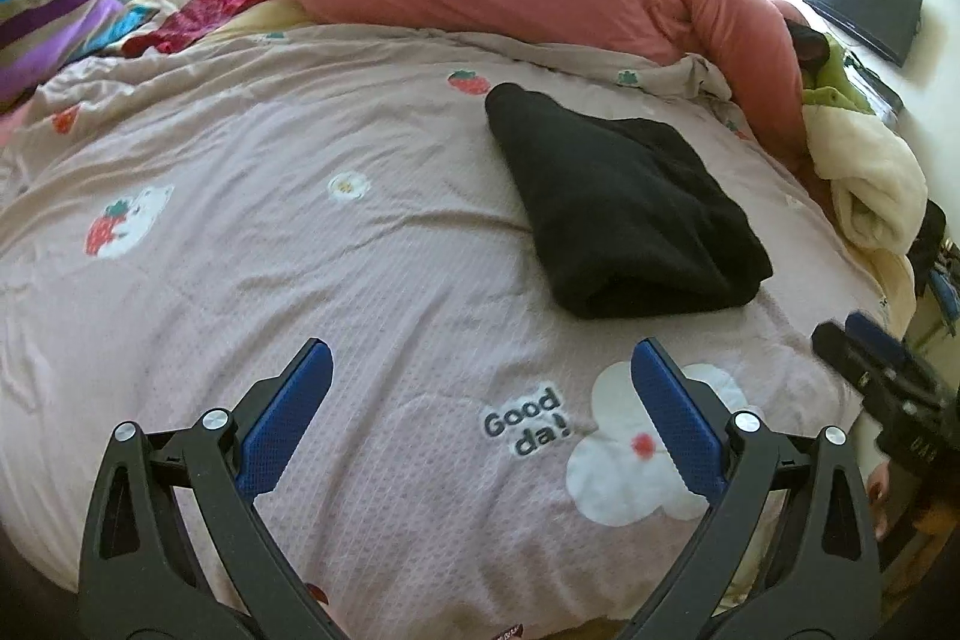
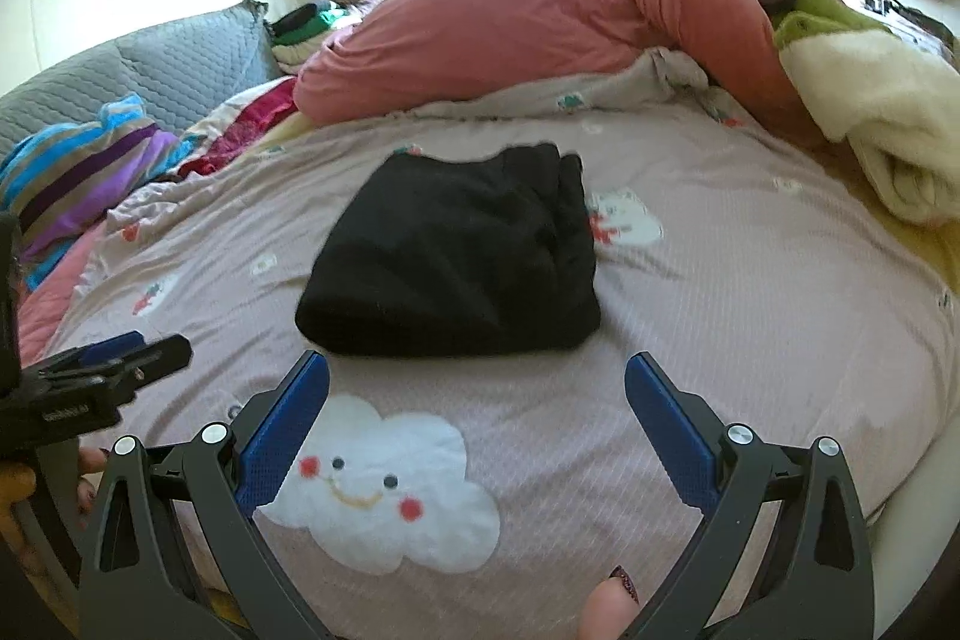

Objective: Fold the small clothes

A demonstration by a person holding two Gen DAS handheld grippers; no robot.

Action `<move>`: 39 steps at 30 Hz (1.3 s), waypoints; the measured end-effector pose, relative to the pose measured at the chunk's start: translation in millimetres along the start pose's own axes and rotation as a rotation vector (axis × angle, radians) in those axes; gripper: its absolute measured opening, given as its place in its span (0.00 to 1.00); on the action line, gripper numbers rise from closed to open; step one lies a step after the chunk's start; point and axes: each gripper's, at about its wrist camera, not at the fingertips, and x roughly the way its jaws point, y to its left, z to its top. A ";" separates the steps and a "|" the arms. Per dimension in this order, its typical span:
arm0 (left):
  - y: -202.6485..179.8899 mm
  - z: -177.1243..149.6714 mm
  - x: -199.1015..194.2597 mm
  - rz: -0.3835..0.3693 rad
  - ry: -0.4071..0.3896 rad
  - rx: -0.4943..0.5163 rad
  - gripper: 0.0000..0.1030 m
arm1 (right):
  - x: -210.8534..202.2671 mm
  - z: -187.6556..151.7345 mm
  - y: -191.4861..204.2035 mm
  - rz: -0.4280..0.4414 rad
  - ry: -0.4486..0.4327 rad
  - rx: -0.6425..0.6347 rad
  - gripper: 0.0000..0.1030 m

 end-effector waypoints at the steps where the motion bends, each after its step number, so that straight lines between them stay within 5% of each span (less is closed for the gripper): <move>1: 0.8 -1.5 0.5 0.003 0.000 -0.003 0.91 | 3.2 -4.0 2.1 -0.007 0.008 -0.007 0.96; 39: 2.4 -9.7 5.1 0.061 0.045 0.011 0.91 | 10.4 -11.9 11.7 -0.023 0.040 -0.038 0.96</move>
